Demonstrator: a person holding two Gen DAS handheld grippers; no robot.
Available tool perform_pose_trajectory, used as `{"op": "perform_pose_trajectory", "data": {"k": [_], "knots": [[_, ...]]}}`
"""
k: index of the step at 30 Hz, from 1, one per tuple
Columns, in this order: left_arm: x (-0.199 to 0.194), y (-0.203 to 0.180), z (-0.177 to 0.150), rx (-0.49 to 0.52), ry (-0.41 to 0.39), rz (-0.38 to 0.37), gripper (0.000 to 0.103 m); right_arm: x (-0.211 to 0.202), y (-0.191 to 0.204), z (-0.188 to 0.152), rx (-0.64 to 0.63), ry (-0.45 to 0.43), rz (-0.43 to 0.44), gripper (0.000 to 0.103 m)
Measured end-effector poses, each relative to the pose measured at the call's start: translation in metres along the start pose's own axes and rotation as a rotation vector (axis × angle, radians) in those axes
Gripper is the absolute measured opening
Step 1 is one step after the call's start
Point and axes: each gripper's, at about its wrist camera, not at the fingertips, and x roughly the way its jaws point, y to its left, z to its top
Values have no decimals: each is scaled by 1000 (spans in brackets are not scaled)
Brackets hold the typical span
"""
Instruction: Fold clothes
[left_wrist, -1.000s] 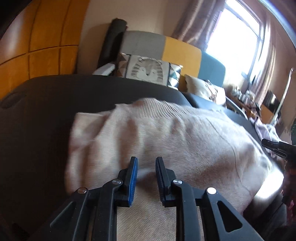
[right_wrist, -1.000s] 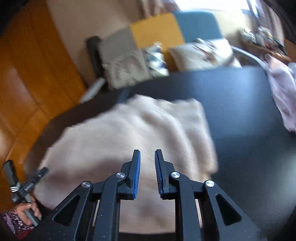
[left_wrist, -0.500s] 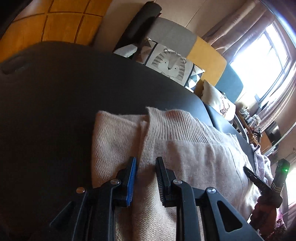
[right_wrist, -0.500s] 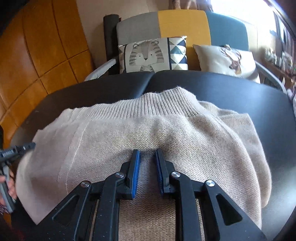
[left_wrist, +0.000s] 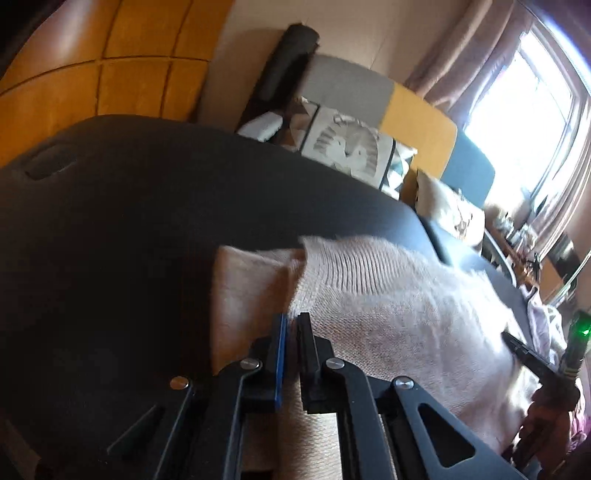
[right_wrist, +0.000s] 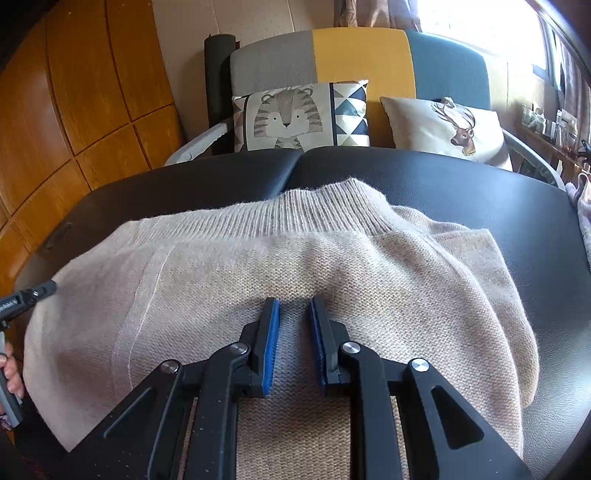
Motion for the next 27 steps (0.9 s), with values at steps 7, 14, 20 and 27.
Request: {"op": "perform_pose_trajectory", "data": {"k": [7,14,20,27], "knots": [[14,-1,-13,96,28,49,7,0,-3,0,1,-2,4,19],[-15,31,-14,-116,49,-172,15,-1,-9,1,35,-4,45,19],[-38,41,-44,-165,153,-329,17,-1,-8,0,35,-9,45,19],[-38,40,-65,-199,191,-391,18,-1,-8,-2,33,-11,44,19]]}}
